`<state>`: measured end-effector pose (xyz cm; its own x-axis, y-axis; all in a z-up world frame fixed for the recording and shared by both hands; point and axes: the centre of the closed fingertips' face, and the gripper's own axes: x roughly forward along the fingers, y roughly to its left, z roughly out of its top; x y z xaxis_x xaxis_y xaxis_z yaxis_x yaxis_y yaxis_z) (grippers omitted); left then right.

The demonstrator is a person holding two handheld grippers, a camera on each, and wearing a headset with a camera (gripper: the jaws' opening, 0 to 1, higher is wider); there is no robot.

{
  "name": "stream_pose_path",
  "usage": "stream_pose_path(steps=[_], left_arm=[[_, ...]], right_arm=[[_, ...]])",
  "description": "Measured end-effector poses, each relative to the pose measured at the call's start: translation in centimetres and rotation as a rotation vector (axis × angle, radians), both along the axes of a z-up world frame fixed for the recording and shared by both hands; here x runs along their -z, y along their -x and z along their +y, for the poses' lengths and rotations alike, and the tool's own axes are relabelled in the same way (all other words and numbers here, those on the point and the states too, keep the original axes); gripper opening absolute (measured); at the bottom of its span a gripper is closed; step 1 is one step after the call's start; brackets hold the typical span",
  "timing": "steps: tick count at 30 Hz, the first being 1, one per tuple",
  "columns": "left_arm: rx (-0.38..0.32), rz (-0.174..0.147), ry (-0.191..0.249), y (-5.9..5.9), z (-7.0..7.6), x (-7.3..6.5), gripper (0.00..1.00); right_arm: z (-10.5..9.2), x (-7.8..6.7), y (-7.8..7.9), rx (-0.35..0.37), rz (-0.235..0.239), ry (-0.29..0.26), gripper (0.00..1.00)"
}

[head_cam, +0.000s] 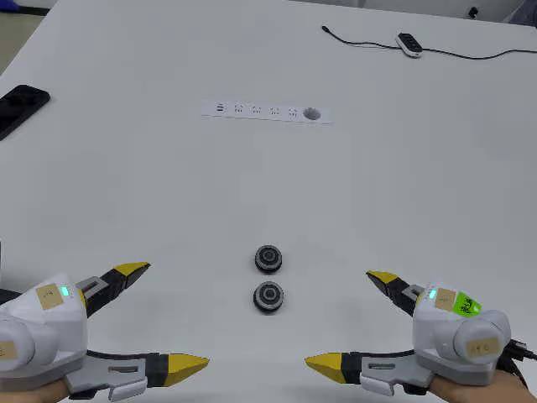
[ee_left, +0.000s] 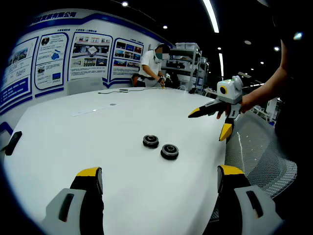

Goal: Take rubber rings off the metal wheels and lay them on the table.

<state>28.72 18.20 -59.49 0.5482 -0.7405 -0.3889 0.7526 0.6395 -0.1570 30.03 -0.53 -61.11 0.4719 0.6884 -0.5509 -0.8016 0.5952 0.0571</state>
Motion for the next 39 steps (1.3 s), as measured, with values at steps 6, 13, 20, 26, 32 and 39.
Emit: stream_pose_path(steps=[6,13,20,26,32,39], left_arm=[[0.000,0.003,-0.002,-0.1,-0.3,-0.1,0.99],[0.004,0.007,-0.009,-0.2,-0.4,0.0,0.98],[0.008,0.012,-0.015,-0.3,-0.2,0.3,0.96],[0.010,0.017,-0.016,-0.4,-0.3,0.4,0.95],[0.015,0.023,-0.018,-0.4,-0.5,0.4,0.92],[0.029,0.029,-0.027,-0.4,-1.0,0.7,0.86]], right_arm=[[-0.2,0.1,-0.2,0.006,0.005,-0.002,0.99],[-0.2,0.0,-0.3,0.012,0.008,-0.008,0.99],[-0.1,0.2,-0.3,0.016,0.019,-0.015,0.99],[0.0,0.5,0.0,0.011,0.031,-0.014,0.99],[-0.1,0.5,0.0,0.017,0.038,-0.019,0.98],[0.3,0.6,-0.1,0.022,0.046,-0.033,0.97]])
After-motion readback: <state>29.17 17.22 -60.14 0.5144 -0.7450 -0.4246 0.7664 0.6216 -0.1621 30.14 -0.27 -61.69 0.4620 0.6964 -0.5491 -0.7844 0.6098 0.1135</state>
